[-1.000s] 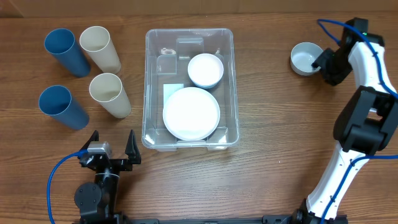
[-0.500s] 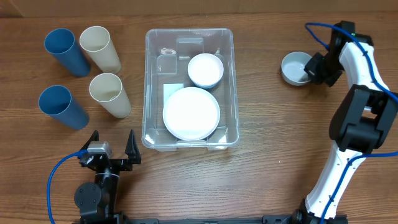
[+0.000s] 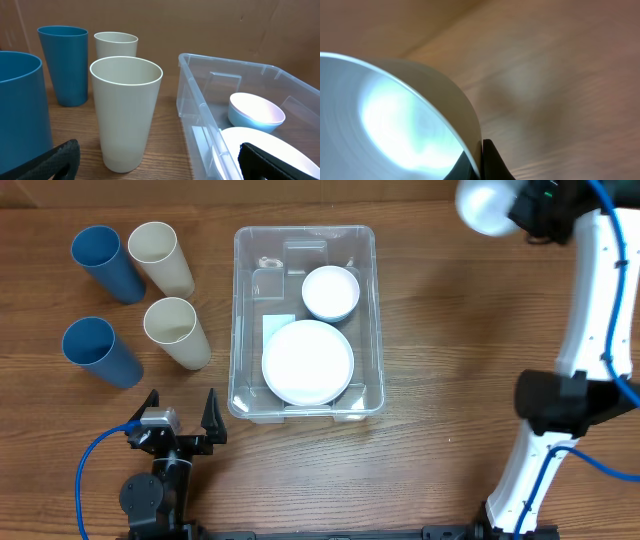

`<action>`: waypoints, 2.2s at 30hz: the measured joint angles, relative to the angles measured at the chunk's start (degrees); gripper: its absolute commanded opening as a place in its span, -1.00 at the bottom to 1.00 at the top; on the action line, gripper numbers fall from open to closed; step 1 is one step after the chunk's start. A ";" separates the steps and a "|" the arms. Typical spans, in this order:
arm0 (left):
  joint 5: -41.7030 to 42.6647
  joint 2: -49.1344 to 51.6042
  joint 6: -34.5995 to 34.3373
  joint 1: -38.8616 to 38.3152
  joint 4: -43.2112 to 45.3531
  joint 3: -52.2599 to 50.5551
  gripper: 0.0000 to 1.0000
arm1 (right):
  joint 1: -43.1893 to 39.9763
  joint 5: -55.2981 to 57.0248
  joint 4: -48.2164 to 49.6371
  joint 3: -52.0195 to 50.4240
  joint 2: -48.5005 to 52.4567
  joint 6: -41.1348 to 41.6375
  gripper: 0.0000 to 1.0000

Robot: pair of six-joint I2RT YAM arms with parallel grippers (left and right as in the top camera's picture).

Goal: Pack container

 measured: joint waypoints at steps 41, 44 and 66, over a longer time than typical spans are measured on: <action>0.00 0.00 0.00 0.00 -0.02 0.00 1.00 | 30.32 8.98 20.98 -30.67 -1.75 -0.07 0.24; 0.00 0.00 0.00 0.00 -0.02 0.00 1.00 | 30.32 9.01 21.16 -30.67 -1.75 -0.35 0.28; -0.02 0.00 0.00 0.00 -0.02 0.00 1.00 | 18.27 9.07 11.08 -10.95 -9.01 -2.99 1.00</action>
